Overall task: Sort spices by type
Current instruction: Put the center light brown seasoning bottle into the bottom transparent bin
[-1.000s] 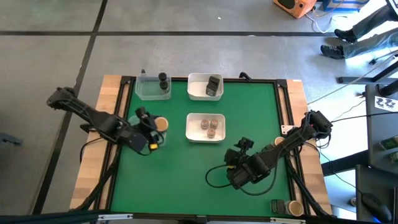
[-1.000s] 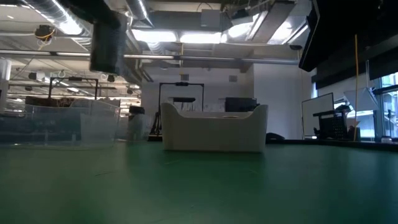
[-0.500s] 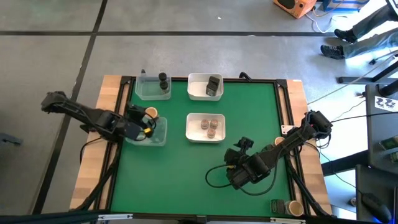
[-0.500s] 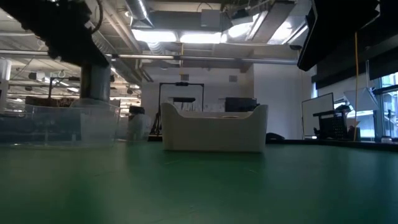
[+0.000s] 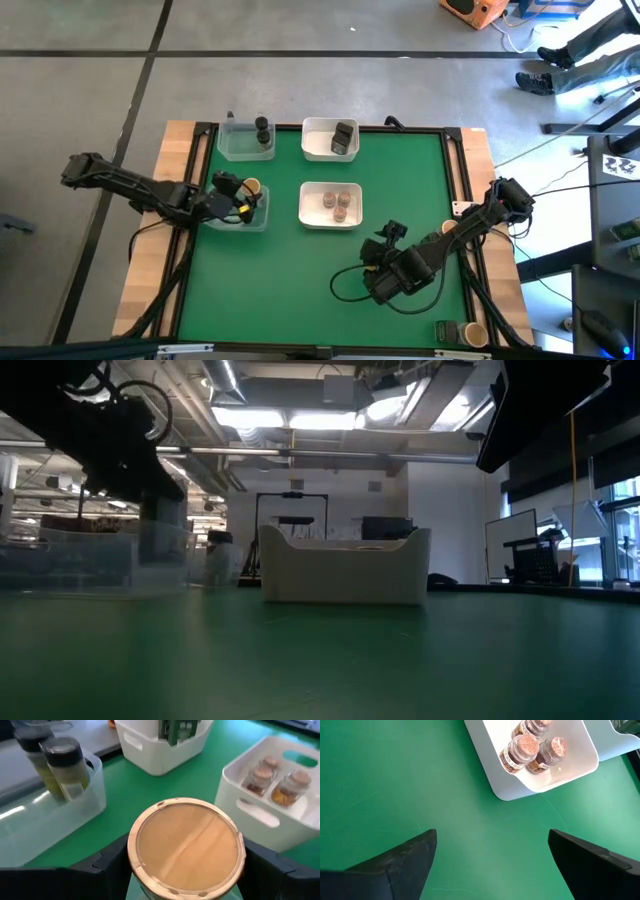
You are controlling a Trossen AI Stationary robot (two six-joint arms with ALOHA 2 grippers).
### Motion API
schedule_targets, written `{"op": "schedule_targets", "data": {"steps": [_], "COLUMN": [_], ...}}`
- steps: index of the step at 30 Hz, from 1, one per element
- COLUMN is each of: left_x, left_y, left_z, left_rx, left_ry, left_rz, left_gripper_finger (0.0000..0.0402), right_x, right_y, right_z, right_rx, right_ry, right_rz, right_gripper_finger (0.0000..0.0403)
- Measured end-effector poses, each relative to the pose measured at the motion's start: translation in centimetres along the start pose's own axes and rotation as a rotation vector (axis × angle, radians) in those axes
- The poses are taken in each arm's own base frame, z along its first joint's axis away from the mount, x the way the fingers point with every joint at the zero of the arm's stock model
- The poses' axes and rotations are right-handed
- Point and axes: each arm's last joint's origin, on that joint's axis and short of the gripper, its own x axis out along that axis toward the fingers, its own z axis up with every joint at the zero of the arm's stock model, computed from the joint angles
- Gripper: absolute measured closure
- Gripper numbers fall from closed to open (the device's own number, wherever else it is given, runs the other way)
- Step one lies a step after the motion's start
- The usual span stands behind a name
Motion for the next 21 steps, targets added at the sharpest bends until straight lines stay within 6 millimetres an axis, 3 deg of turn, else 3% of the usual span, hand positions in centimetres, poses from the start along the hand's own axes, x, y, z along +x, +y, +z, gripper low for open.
{"op": "schedule_targets", "data": {"steps": [10, 16, 21], "left_x": [1.0, 1.0, 0.9], "left_y": [0.4, 0.4, 0.4], "left_z": [-2.2, -2.3, -2.2], "left_rx": [-0.015, -0.024, 0.000], "left_ry": [0.017, 0.015, 0.032], "left_rz": [-0.011, -0.012, -0.046], "left_gripper_finger": [0.0135, 0.0132, 0.0106], "right_x": [0.0, 0.0, 0.0], "right_y": [0.0, 0.1, 0.1], "right_z": [0.0, 0.0, 0.1], "right_rx": [0.003, 0.004, 0.006], "right_ry": [-0.003, -0.004, -0.005], "right_rz": [0.004, 0.005, 0.007], "right_gripper_finger": [0.0023, 0.0023, 0.0023]}}
